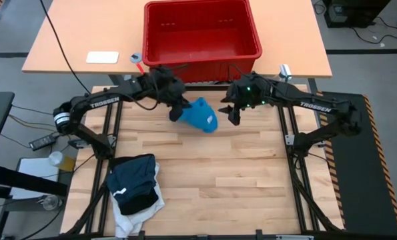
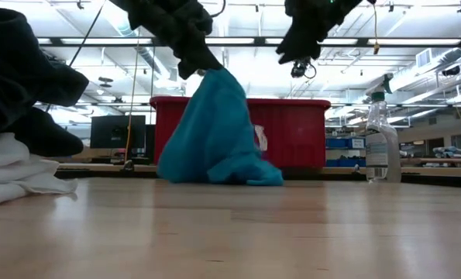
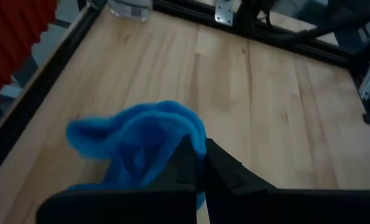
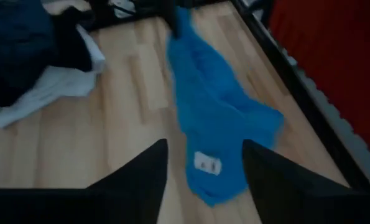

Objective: Fold Laundry from Bin
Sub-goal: Fold the blue shorts

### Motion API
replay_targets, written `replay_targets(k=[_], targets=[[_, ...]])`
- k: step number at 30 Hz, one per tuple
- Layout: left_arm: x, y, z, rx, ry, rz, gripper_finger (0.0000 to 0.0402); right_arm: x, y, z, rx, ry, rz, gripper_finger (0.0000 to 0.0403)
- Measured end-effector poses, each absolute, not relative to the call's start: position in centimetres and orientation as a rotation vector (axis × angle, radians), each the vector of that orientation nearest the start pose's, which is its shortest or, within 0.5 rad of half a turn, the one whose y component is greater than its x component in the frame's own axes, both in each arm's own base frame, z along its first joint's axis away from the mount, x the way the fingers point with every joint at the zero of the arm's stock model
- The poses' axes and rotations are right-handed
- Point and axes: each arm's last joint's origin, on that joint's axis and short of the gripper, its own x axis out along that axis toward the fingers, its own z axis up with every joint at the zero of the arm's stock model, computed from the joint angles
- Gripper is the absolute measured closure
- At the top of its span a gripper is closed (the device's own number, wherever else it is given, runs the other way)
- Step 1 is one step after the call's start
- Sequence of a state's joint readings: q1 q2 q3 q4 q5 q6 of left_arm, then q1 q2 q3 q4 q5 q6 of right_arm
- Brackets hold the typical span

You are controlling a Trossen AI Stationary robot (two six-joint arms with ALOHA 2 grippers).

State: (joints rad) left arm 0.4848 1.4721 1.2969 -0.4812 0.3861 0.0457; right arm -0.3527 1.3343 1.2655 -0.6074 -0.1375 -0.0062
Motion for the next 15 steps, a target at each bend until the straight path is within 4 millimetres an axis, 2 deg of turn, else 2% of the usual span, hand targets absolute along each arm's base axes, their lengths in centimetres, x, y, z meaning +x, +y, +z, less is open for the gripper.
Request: replay_targets(k=[4, 7, 11, 15], targets=[[28.9, 13.4, 32.3, -0.229, 0.632, 0.085, 0.0395, 26.0, -10.7, 33.6, 0.194, 0.720, -0.235, 0.0139], [28.9, 13.2, 32.2, -0.216, 0.646, 0.075, 0.0395, 26.0, -11.4, 32.0, 0.199, 0.807, -0.228, 0.0103], [29.0, 12.9, 32.2, -0.211, 0.642, 0.022, 0.0395, 26.9, -11.8, 28.2, 0.210, 0.823, -0.131, 0.0078], [29.3, 11.9, 32.4, -0.154, 0.625, -0.063, 0.0395, 27.7, -11.9, 24.8, 0.297, 0.812, -0.074, 0.0079]])
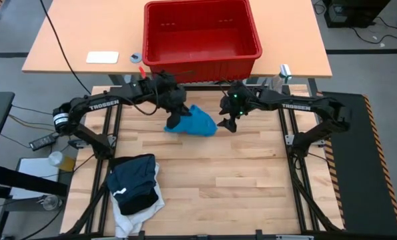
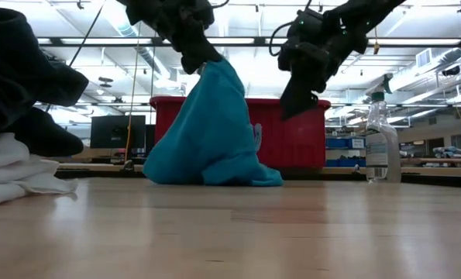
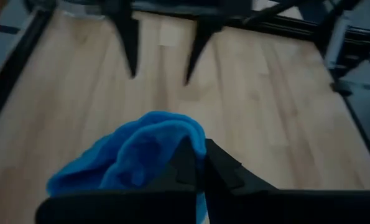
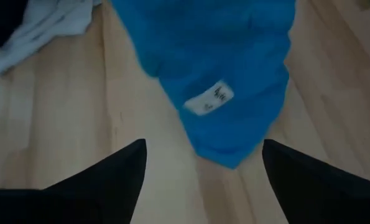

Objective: Fold Laundry from Bin
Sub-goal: Fold the blue shorts

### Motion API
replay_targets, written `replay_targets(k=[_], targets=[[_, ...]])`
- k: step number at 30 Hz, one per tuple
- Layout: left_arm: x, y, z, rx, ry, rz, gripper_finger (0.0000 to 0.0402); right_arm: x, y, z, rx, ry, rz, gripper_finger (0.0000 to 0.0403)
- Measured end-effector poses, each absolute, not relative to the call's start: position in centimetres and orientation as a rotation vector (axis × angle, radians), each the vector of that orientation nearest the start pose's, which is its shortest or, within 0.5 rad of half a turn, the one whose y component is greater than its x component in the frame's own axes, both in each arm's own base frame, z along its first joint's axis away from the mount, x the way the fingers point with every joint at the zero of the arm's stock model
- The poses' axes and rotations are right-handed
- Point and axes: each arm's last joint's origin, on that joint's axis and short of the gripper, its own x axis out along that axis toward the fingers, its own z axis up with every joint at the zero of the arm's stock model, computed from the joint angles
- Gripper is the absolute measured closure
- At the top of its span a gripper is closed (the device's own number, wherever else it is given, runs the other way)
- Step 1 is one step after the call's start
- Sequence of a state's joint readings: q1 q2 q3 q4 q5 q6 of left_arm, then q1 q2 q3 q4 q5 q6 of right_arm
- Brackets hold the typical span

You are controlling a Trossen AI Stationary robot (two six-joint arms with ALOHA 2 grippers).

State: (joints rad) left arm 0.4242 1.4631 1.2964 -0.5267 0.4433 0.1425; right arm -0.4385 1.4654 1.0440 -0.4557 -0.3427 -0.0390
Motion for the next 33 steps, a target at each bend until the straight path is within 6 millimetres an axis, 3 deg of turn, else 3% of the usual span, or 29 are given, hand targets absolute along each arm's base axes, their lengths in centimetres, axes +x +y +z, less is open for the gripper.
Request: replay_targets(k=[5, 16, 19, 25, 33], targets=[[29.6, 10.7, 32.4, -0.108, 0.626, -0.129, 0.0395, 28.1, -12.1, 24.2, 0.294, 0.812, -0.060, 0.0097], [29.9, 6.0, 29.9, 0.324, 0.875, -0.348, 0.0395, 28.8, -11.6, 24.7, 0.130, 0.724, 0.133, 0.0129], [30.0, 5.2, 29.3, 0.405, 0.894, -0.366, 0.0395, 29.6, -11.6, 23.7, 0.143, 0.728, 0.174, 0.0133], [30.0, 3.9, 27.4, 0.505, 0.949, -0.357, 0.0395, 32.4, -11.4, 19.6, 0.163, 0.758, 0.217, 0.0144], [30.3, 1.2, 27.3, 0.741, 0.984, -0.305, 0.0395, 34.5, -11.1, 17.8, 0.130, 0.690, 0.232, 0.0160]])
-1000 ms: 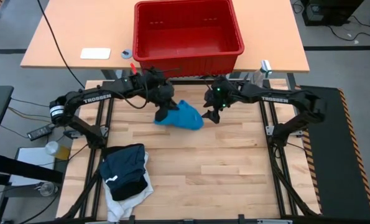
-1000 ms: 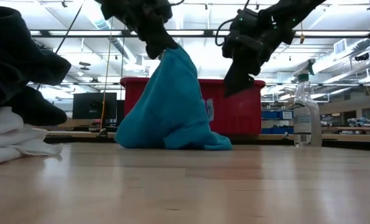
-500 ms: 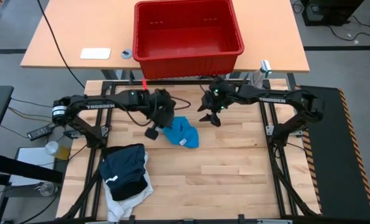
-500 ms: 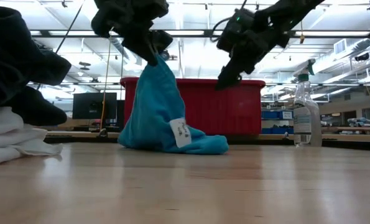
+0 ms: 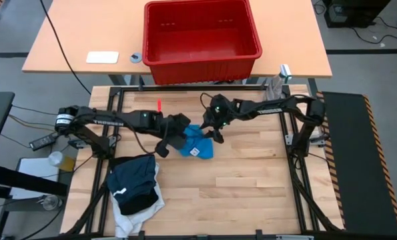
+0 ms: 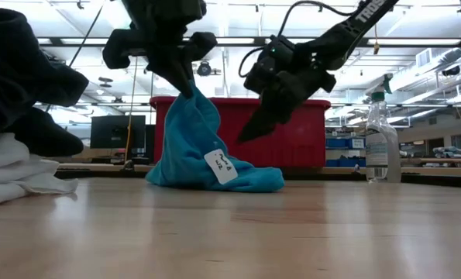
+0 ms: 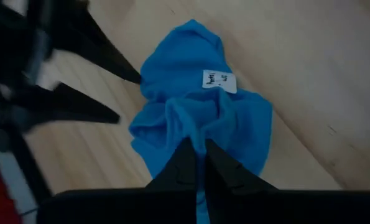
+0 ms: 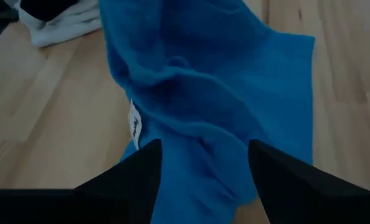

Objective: Fold Laundry from Bin
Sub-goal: Fold the blue shorts

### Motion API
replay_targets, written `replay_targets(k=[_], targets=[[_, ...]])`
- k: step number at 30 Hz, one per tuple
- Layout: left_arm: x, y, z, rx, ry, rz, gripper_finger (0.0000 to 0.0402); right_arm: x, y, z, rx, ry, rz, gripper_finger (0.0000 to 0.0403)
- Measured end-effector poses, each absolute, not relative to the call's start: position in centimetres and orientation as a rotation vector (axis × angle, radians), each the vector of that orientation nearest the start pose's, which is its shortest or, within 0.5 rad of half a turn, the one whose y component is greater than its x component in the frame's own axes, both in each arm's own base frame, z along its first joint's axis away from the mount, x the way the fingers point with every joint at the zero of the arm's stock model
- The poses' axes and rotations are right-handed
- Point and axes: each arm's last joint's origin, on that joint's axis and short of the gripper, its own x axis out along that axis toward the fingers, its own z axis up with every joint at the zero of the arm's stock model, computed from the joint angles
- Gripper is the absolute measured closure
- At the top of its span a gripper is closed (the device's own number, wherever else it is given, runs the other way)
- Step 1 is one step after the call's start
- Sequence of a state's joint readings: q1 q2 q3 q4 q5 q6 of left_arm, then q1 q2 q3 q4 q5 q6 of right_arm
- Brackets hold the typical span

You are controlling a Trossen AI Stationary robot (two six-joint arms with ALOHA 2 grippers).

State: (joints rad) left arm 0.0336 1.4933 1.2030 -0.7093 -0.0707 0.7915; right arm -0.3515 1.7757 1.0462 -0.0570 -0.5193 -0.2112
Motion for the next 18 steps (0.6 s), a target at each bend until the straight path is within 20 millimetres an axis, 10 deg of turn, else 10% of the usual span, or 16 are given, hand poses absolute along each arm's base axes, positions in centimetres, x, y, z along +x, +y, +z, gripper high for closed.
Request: replay_targets(k=[18], targets=[[30.4, 0.8, 27.3, 0.695, 0.985, -0.264, 0.0394, 38.5, -15.9, 13.8, 0.338, 0.678, 0.307, 0.0137]])
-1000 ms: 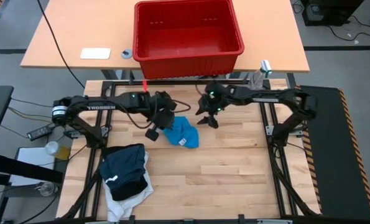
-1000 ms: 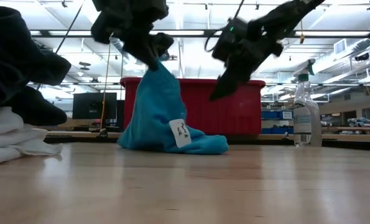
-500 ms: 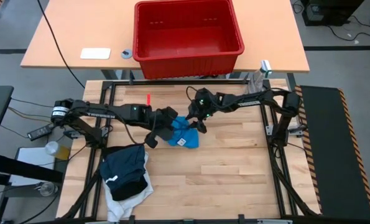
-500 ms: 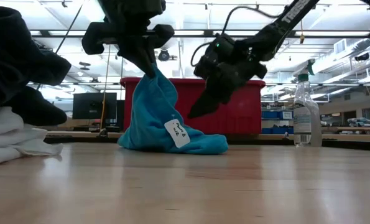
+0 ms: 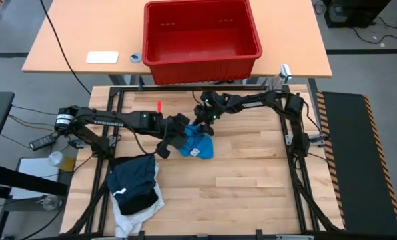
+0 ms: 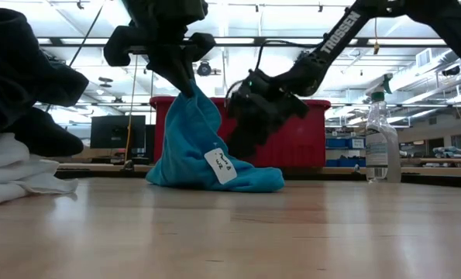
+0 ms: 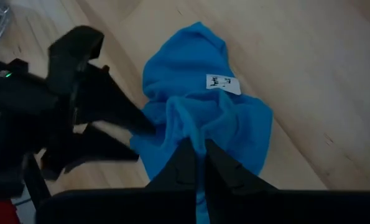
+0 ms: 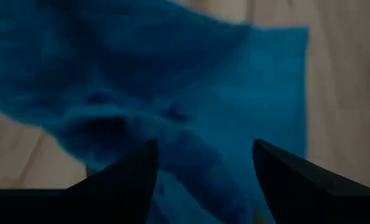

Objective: Fold Laundry from Bin
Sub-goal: Fold the blue shorts

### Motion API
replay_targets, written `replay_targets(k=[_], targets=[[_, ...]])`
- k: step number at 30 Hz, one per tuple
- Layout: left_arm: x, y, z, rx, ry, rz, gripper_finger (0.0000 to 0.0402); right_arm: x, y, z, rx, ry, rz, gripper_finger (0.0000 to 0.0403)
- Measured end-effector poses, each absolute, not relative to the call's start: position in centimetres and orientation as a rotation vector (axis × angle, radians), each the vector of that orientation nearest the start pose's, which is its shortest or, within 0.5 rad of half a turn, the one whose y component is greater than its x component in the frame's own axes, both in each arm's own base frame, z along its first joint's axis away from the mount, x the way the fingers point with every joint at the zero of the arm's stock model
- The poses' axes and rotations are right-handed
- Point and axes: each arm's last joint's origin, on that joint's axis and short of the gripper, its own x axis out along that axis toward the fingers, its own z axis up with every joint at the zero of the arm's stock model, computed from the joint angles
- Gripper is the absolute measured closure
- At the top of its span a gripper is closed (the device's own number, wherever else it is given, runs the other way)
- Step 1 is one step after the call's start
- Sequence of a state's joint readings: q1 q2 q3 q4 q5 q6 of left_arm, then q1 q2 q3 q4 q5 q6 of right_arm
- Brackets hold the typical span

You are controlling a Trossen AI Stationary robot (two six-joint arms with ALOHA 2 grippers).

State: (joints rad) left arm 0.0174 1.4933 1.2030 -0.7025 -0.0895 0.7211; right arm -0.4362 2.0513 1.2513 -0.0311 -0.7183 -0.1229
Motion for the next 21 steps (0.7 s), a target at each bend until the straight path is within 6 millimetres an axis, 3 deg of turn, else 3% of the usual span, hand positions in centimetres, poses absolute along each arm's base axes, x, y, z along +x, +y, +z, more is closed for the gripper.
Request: replay_targets(k=[4, 14, 21], targets=[[30.4, 0.8, 27.3, 0.662, 0.990, -0.247, 0.0393, 37.8, -16.4, 12.5, 0.423, 0.733, 0.351, 0.0137], [30.4, 1.1, 27.3, 0.629, 1.011, -0.179, 0.0391, 36.8, -16.2, 12.5, 0.513, 0.735, 0.507, 0.0147], [30.2, 3.0, 27.3, 0.442, 1.038, 0.007, 0.0391, 37.6, -13.2, 12.0, 0.339, 0.835, 0.511, 0.0170]])
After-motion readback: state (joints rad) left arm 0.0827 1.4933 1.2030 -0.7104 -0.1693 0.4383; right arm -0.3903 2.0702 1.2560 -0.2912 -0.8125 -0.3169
